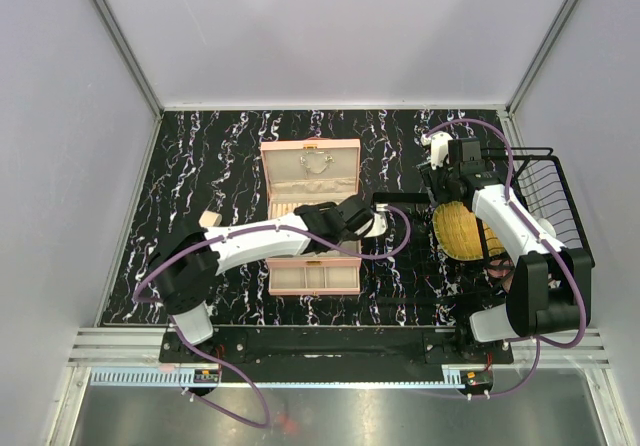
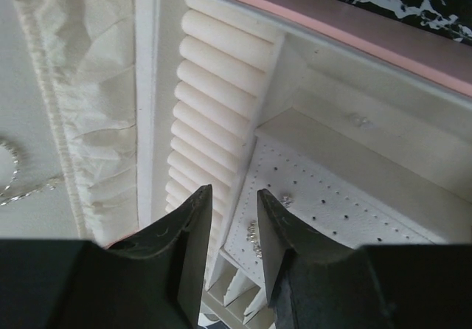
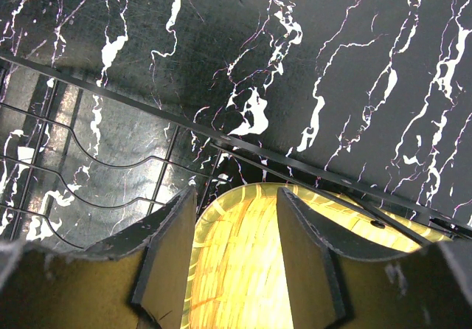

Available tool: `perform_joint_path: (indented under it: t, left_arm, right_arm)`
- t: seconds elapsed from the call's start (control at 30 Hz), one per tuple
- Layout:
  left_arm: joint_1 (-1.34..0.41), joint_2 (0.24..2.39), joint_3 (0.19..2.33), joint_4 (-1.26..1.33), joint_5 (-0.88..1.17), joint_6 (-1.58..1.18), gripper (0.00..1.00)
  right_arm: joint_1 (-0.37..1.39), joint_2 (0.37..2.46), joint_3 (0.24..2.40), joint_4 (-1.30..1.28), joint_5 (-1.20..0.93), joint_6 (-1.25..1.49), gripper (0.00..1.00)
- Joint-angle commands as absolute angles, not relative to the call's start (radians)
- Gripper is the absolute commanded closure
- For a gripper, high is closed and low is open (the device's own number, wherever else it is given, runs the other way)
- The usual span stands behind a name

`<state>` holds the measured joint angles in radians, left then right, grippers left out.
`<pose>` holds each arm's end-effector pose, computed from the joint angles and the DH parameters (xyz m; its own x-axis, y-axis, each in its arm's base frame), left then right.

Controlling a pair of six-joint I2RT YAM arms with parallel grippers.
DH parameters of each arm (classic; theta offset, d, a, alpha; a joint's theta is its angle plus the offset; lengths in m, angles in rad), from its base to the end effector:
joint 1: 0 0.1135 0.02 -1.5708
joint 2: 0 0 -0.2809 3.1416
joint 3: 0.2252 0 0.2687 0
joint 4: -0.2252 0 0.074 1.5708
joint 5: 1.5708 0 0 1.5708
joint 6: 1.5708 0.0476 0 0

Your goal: Organize the mixed jewelry

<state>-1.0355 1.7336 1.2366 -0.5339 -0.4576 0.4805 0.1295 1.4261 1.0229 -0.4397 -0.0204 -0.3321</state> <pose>0.2141 -0.3199 0.2184 -0.0849 0.9560 -0.2807 0.7838 0.2380 0.5736 0.3220 0.0429 0.2531 -0.6534 -0.4138 -0.6339 -0.3761 0.9042 -0.2025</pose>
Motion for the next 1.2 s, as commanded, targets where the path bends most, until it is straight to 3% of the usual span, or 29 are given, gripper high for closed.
perform_joint_path:
  t: [0.0,0.3,0.5,0.87,1.17]
  left_arm:
    - [-1.012,1.643,1.272,-0.465,-0.500,0.491,0.63]
    - [-0.963,1.496,1.253,-0.426,-0.476,0.479,0.63]
    - [-0.871,1.335,1.223,-0.449,-0.339,0.422,0.62]
    - [-0.588,1.065,1.114,-0.511,-0.109,0.356,0.59]
    - [-0.272,1.031,1.129,-0.534,0.221,0.273,0.58]
  right_arm:
    - [0.114,1.417,1.058,-0.439,-0.035,-0.324,0.46]
    - [0.115,1.416,1.062,-0.442,-0.038,-0.321,0.46]
    - [0.115,1.414,1.063,-0.445,-0.054,-0.322,0.46]
    - [0.115,1.399,1.063,-0.445,-0.100,-0.327,0.46]
    - [0.115,1.381,1.057,-0.446,-0.129,-0.327,0.46]
